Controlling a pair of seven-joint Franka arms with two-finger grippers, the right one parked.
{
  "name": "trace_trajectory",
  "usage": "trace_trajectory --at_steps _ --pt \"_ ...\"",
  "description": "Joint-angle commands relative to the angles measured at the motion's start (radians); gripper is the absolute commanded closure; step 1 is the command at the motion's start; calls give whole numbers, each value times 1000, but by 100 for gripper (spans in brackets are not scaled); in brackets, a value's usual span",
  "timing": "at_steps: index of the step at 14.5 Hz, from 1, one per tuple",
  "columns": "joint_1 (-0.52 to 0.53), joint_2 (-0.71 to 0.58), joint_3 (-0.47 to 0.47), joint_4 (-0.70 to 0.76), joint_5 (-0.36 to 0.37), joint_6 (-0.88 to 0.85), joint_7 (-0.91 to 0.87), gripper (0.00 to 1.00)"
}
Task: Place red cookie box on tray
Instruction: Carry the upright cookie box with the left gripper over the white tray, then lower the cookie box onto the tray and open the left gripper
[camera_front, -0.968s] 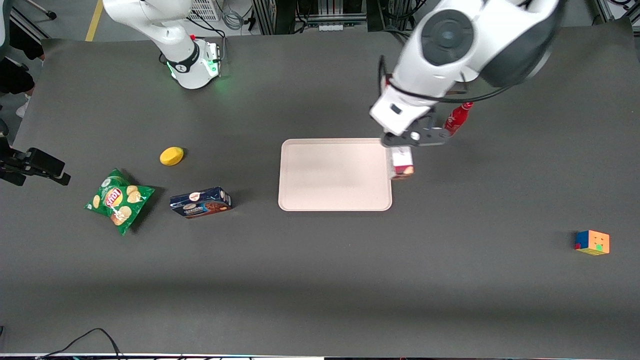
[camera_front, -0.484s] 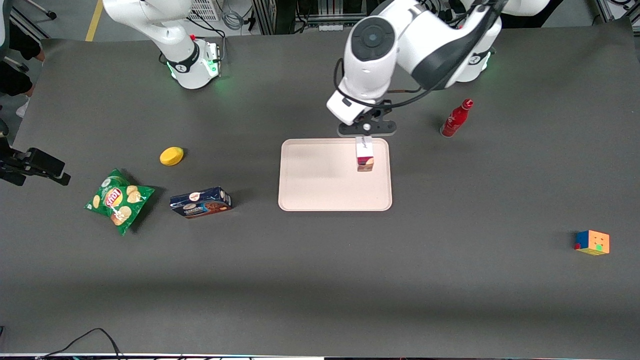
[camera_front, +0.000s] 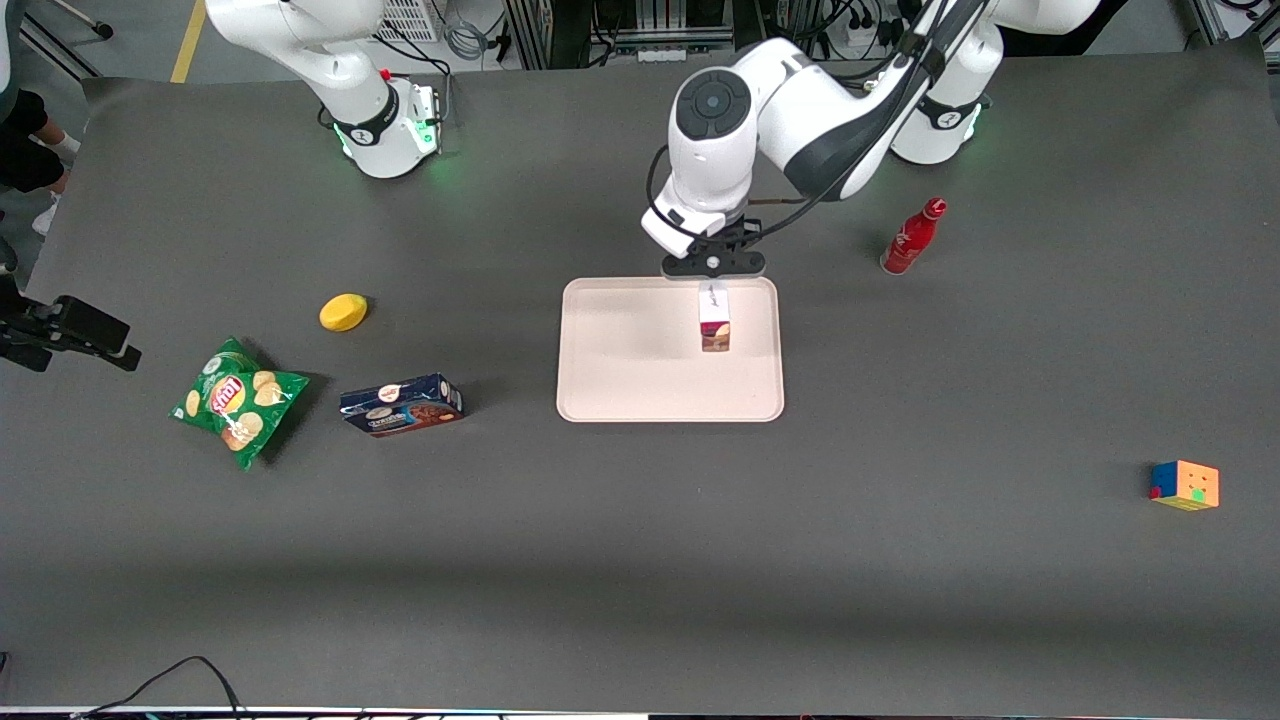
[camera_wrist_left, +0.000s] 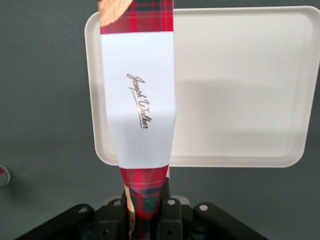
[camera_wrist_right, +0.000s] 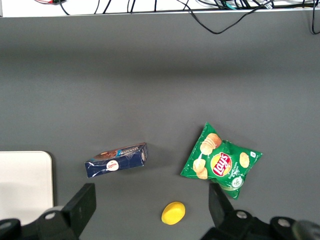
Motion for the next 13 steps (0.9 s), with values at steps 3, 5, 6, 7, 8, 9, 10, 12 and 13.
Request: trace_trajectory --at_steps 3,5,6,7,8,9,10,12,13 --pt "0 12 17 -185 50 258 -38 90" --pt "1 44 19 -217 64 324 -44 90" --pt "1 55 19 -226 65 338 -45 90" --pt "1 60 21 -237 76 355 -47 90" --pt "1 60 22 -252 90 372 -48 90" --pt "1 60 36 -266 99 387 -48 90" --pt "1 61 46 -279 113 406 -47 90" --pt "1 73 66 -286 128 430 -47 89" --pt "1 83 74 -286 128 447 -47 89"
